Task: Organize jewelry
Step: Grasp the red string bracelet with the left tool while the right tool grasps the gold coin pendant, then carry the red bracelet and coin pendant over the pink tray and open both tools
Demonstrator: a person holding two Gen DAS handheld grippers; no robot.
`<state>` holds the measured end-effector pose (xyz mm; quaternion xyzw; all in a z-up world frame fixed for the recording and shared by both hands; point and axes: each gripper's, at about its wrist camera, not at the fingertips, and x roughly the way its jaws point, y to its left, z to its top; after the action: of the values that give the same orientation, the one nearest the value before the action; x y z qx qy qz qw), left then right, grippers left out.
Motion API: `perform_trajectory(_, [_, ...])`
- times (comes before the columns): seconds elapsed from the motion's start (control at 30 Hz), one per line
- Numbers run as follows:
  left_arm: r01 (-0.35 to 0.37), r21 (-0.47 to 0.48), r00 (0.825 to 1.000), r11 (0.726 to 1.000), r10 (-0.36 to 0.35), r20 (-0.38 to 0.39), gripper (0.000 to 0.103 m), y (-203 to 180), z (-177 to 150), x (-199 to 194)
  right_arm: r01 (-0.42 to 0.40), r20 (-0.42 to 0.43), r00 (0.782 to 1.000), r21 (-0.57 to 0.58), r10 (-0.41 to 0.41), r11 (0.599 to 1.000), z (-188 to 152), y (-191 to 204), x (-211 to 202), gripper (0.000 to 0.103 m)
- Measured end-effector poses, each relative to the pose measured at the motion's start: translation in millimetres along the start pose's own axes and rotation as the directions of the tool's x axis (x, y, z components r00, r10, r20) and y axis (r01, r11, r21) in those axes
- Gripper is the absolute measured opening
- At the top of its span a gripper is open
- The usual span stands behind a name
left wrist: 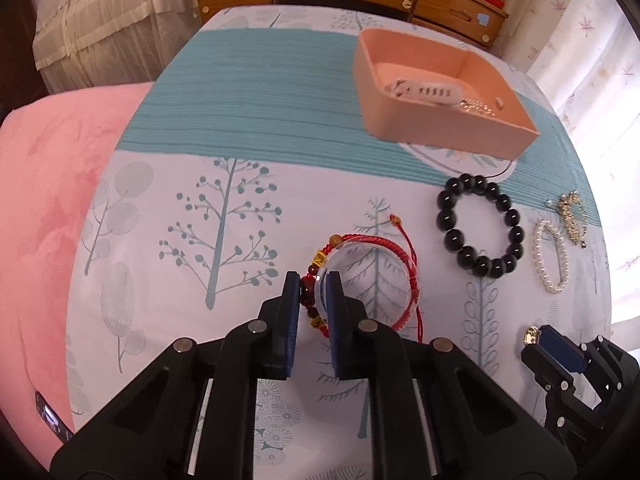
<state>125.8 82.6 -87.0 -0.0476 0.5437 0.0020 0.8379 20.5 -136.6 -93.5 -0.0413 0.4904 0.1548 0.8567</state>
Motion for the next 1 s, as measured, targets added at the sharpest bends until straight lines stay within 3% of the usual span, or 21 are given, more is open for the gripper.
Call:
perform_trajectory(0.3, [0.043,0.045,0.991,0.998,-0.048,0.129,0.01,-23,35,-49,0.002,0.074,0.997,0.007,-0.003,1.0,45,1,-15,0.018])
perform_trajectory(0.53, [0.051,0.079,0.97,0.996,-0.068,0.231,0.01,-45,91,-76,-0.013,0.186,0.983,0.072,0.0,0.997,124,-16,-36,0.018])
perform_trajectory(0.73, [0.009,0.09,0.949,0.996,-0.037,0.312,0.011,-68,137,-89,-0.006,0.241,0.97,0.094,-0.017,0.996,183,-25,-40,0.018])
perform_trajectory(1.0, [-0.084,0.105,0.945,0.991,0.045,0.325,0.011,-86,177,-67,0.028,0.205,0.977,0.109,-0.05,0.994,234,-33,-9,0.018])
